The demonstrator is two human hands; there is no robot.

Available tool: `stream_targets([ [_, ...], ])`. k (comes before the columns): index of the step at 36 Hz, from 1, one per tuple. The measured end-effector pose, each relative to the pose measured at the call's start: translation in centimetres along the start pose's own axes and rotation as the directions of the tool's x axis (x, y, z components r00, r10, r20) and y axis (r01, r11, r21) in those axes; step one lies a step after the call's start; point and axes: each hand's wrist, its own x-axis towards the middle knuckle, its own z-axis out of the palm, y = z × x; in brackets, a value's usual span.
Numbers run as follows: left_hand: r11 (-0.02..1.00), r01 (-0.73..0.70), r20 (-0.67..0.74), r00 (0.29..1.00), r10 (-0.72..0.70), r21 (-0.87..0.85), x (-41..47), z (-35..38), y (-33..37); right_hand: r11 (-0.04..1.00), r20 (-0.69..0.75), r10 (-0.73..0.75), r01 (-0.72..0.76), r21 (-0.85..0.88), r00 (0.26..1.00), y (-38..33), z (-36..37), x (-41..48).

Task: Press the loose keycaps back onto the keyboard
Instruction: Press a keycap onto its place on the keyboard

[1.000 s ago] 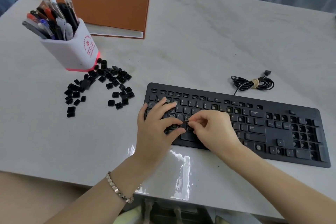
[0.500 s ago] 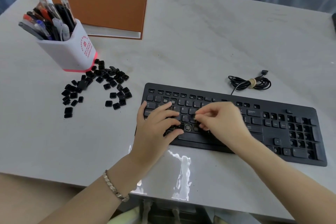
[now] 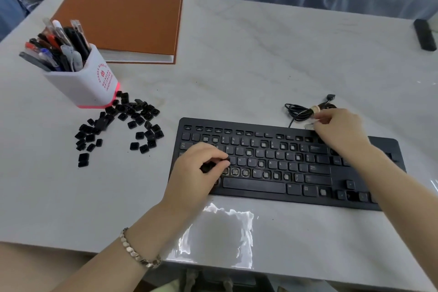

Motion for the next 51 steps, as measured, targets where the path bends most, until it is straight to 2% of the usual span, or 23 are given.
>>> stream_targets([
  [2,0.998,0.041,0.02,0.999,-0.04,-0.049,0.1,0.0,0.6,0.999,-0.049,-0.037,0.037,0.011,0.998,0.2,0.0,-0.5],
  [4,0.985,0.125,0.041,0.992,-0.121,-0.117,0.3,0.1,1.1,0.991,-0.129,-0.13,0.131,0.004,0.983,0.3,0.1,-1.4],
  [6,0.962,0.205,0.075,0.978,-0.194,-0.179,0.4,0.2,1.5,0.965,-0.162,-0.235,0.25,0.079,0.958,-0.4,0.5,-3.3],
  [9,0.926,0.29,0.159,0.953,-0.257,-0.241,0.6,0.3,1.9,0.84,-0.046,-0.44,0.429,0.334,0.897,-2.4,1.2,-7.1],
  [12,0.901,0.349,0.234,0.927,-0.292,-0.258,0.8,0.4,2.0,0.713,0.05,-0.633,0.557,0.427,0.772,-3.4,3.1,-9.7],
  [15,0.899,0.371,0.264,0.914,-0.309,-0.233,0.9,0.4,1.8,0.68,0.037,-0.662,0.579,0.451,0.749,-4.0,4.9,-10.6],
  [18,0.879,0.416,0.281,0.894,-0.348,-0.235,0.8,0.1,1.5,0.678,0.002,-0.645,0.571,0.463,0.764,-4.1,5.7,-10.6],
  [22,0.876,0.422,0.291,0.89,-0.351,-0.235,0.4,-0.2,1.2,0.705,0.039,-0.615,0.527,0.474,0.787,-4.1,6.3,-10.6],
  [28,0.867,0.423,0.274,0.895,-0.352,-0.264,0.2,-0.4,0.9,0.701,0.082,-0.664,0.582,0.411,0.743,-4.1,6.6,-10.5],
  [30,0.91,0.351,0.211,0.928,-0.306,-0.222,-0.1,-0.6,0.7,0.732,0.071,-0.643,0.585,0.35,0.763,-4.0,6.8,-10.4],
  [32,0.996,0.093,0.05,0.994,-0.093,0.019,-0.3,-1.1,-0.2,0.753,0.042,-0.625,0.588,0.296,0.78,-3.8,7.2,-10.3],
  [33,0.986,-0.024,0.004,1.0,0.024,0.163,-0.4,-1.3,-0.6,0.757,0.029,-0.621,0.59,0.28,0.784,-3.8,7.3,-10.3],
  [35,0.935,-0.112,-0.016,0.992,0.125,0.336,-0.8,-1.6,-1.9,0.761,0.007,-0.62,0.599,0.248,0.784,-3.8,7.6,-10.4],
  [38,0.887,-0.108,0.027,0.994,0.108,0.45,-1.3,-1.7,-3.3,0.762,-0.014,-0.623,0.611,0.212,0.782,-3.8,7.8,-10.5],
  [41,0.862,-0.107,0.073,0.994,0.082,0.495,-1.9,-1.3,-4.4,0.767,-0.019,-0.619,0.61,0.197,0.785,-3.8,7.9,-10.5],
  [51,0.86,-0.097,0.074,0.995,0.069,0.5,-1.9,-1.0,-4.8,0.758,-0.137,-0.638,0.649,0.06,0.758,-3.9,8.4,-10.8],
])
